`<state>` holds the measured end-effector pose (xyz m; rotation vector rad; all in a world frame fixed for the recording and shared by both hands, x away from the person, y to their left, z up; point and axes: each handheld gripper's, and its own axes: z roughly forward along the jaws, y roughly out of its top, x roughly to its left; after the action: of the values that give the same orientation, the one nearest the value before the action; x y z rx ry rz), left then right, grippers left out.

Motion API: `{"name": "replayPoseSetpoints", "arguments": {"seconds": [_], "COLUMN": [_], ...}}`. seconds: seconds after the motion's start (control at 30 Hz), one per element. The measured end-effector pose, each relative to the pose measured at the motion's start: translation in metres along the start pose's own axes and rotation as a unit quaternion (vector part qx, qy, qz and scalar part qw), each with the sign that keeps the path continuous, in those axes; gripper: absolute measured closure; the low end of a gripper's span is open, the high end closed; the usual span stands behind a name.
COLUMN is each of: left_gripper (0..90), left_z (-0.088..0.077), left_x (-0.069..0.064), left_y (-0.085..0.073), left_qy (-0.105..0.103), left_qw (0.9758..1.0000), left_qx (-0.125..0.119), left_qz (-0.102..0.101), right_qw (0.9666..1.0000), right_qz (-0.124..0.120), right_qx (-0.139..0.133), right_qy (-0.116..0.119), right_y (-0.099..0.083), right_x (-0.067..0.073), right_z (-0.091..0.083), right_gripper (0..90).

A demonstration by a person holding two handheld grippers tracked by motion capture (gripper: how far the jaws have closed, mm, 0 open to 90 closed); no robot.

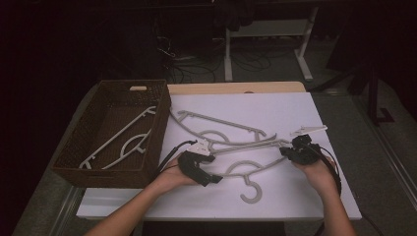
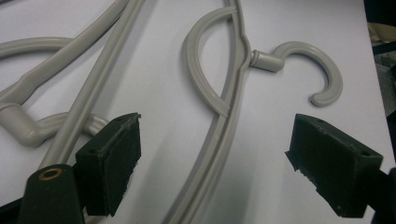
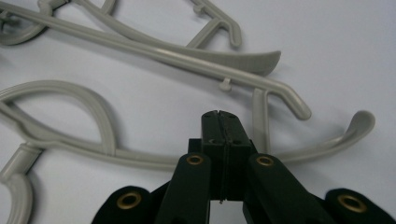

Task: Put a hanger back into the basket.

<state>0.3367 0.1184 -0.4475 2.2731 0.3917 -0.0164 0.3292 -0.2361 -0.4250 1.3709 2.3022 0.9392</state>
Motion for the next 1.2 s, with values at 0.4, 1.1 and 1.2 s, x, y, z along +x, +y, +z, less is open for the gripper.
{"name": "replayPoseSetpoints", "arguments": {"seconds": [0.4,1.1,1.2], "left_gripper": [16.8,17.0,17.8], "left_z": [-0.003,0.002,0.004], "left_x": [0.0,-0.005,-0.007], "left_y": [0.0,0.001,0.001], "left_qy": [-0.001,-0.024,-0.031], "left_qw": [1.0,0.9996,0.9992], "left_qx": [-0.001,0.01,0.015], "left_qz": [0.002,0.015,0.019], "right_qw": [0.9998,0.9982,0.998], "right_qz": [-0.002,-0.032,-0.033], "right_qx": [0.009,0.05,0.055], "right_qy": [-0.019,-0.006,-0.006], "right_y": [0.034,0.042,0.041], "right_x": [-0.009,0.003,0.003], "right_z": [0.034,0.058,0.059], "right_gripper": [89.0,89.2,89.2]}}
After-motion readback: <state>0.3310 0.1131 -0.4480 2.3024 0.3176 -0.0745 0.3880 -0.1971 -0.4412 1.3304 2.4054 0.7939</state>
